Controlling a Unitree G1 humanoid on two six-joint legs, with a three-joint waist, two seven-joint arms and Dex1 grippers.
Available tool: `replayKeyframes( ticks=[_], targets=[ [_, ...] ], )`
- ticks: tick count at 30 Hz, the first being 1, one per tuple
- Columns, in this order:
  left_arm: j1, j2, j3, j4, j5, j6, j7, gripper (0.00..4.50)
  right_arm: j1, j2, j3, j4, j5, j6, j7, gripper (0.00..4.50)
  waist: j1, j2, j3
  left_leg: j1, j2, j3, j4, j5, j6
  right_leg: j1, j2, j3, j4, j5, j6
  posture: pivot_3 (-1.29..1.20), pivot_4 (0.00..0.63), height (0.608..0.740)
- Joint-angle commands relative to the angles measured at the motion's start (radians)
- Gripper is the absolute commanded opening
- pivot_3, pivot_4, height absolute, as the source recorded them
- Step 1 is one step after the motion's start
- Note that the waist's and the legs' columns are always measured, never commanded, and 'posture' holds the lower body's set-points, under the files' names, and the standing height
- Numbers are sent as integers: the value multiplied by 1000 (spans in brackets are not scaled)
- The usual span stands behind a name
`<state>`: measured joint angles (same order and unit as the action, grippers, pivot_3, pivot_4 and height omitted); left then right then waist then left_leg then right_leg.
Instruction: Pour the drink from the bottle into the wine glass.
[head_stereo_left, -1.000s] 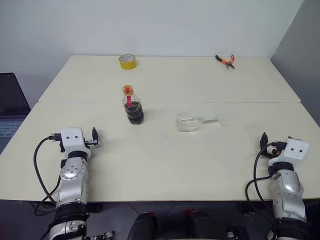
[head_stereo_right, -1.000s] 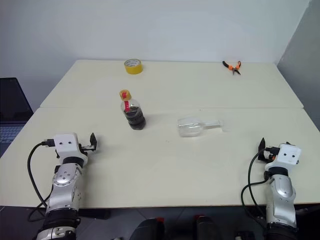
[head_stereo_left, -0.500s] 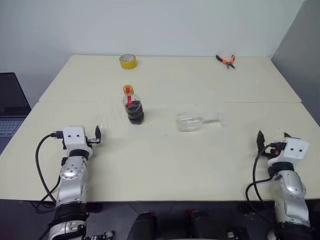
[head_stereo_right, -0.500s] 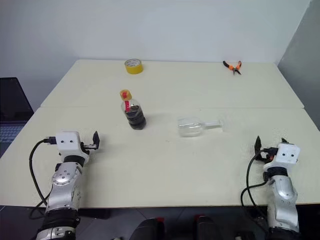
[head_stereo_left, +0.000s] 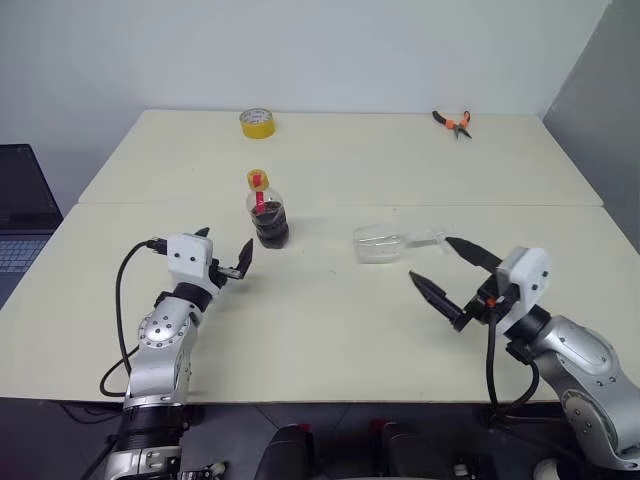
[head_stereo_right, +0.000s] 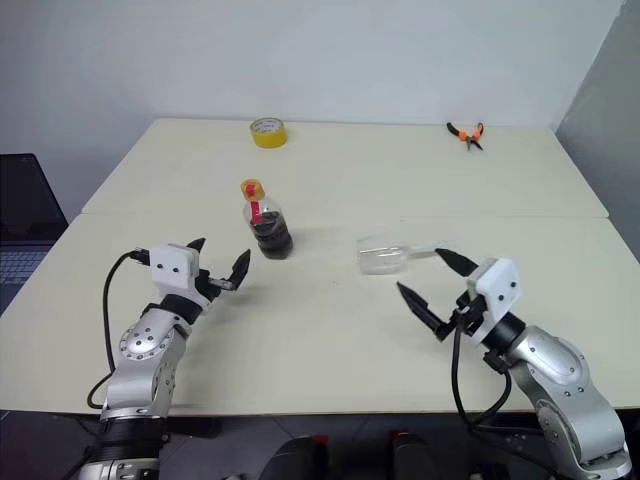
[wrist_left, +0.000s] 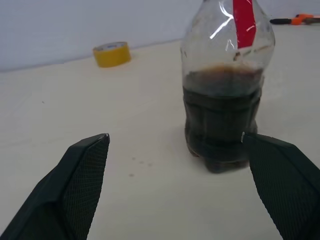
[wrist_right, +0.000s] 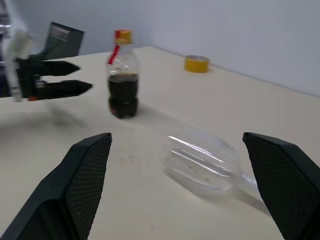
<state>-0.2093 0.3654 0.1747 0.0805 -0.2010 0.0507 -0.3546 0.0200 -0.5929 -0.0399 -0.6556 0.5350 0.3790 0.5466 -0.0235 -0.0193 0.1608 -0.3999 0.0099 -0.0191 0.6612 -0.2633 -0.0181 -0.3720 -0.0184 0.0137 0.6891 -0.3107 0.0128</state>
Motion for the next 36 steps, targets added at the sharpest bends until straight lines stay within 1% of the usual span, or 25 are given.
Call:
replayKeyframes(
  ticks=[1, 5, 12, 26, 36],
  targets=[
    [-37, -4, -10, -12, -16, 18, -21, 4483, -28, -31, 0, -71, 61, 52, 41, 4500, 0, -1, 0, 0, 0, 0, 0, 0, 0, 0, 0, 0, 0, 0, 0, 0, 150, 740],
    [-82, -21, -35, 38, 7, 21, -21, 4483, -46, -42, 0, -65, 62, 61, 66, 4500, 1, -1, 1, 0, 0, 0, 0, 0, 0, 1, 0, 0, -1, 0, 0, 0, 150, 740],
    [-178, -39, -61, 169, 44, -2, -12, 4483, -60, -17, 17, -43, 30, 38, 80, 4500, 4, -2, 1, 0, -1, 0, 0, 0, 0, 1, 0, 0, -1, 0, 0, 0, 150, 740],
    [-383, -76, -79, 467, 76, -120, -14, 4483, -116, 4, 35, -42, 18, 61, 66, 4500, 8, -3, 2, -1, -1, 0, 1, 0, 0, 0, 0, 0, -1, 0, 0, 0, 150, 740],
    [-475, -108, -89, 601, 85, -193, -15, 4483, -140, 17, 44, -41, 12, 77, 50, 4500, 9, -4, 2, -1, -1, -1, 1, 0, 0, 0, 0, -1, -1, 0, 0, 0, 150, 740]
  ],
)
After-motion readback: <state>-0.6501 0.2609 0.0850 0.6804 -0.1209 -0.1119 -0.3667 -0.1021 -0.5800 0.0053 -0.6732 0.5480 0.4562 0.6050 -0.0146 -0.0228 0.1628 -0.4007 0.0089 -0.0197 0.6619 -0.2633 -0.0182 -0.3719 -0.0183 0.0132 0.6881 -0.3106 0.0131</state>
